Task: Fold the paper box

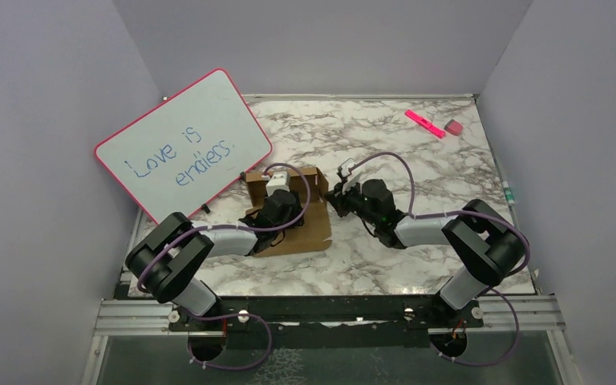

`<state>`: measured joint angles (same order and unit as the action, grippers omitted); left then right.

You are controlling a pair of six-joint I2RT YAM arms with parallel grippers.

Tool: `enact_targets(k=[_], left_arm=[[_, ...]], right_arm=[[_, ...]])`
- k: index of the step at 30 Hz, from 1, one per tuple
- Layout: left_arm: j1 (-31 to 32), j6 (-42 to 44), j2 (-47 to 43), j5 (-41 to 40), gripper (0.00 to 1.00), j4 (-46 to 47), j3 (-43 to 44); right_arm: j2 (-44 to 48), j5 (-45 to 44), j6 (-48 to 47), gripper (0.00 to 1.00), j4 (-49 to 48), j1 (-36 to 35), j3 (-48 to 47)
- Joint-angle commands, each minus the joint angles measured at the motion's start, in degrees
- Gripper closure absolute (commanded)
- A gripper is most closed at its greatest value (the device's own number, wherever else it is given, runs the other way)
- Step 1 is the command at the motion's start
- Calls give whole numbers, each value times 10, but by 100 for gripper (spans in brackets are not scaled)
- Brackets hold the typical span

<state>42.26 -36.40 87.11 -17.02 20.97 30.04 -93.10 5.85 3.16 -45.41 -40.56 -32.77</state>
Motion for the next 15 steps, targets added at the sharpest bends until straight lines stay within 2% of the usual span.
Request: enact_targets(k=[1, 5, 9, 15], left_arm=[[16, -36, 24, 31, 51, -20, -1], [24, -47, 30, 36, 51, -13, -1], [28, -54, 35, 39, 51, -7, -1], [29, -53, 29, 47, 51, -4, -2]], right_arm=[[1, -71, 55, 96, 37, -45, -13], [-16, -152, 65, 93, 27, -76, -19], [-35, -207, 85, 92, -28, -92, -1], [-84, -220, 97, 92, -118, -96, 32]])
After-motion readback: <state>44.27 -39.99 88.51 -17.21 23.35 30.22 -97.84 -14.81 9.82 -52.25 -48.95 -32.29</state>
